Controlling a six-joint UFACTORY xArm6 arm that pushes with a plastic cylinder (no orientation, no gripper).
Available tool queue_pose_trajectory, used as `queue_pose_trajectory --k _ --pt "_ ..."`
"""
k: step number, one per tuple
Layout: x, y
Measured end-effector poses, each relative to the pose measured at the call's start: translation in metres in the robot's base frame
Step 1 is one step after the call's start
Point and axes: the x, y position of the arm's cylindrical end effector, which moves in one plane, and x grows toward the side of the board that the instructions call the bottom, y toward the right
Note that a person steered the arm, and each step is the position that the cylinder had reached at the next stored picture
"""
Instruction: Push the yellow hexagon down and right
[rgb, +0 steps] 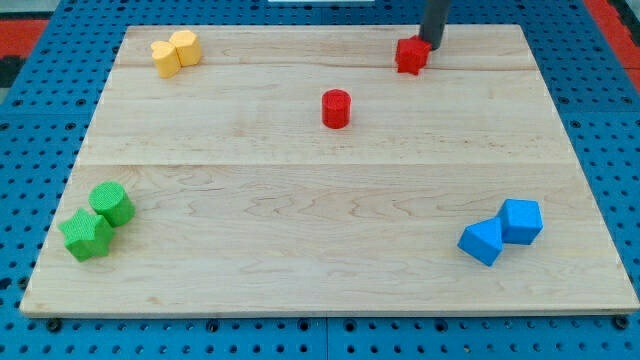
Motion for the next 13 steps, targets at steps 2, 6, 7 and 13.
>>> queue_pose_trajectory --k 2,6,7,13 --pt "0.013 -0.003" --pt "-0.051 -0.147" --pt "-0.052 -0.186" --pt "-0.052 -0.344"
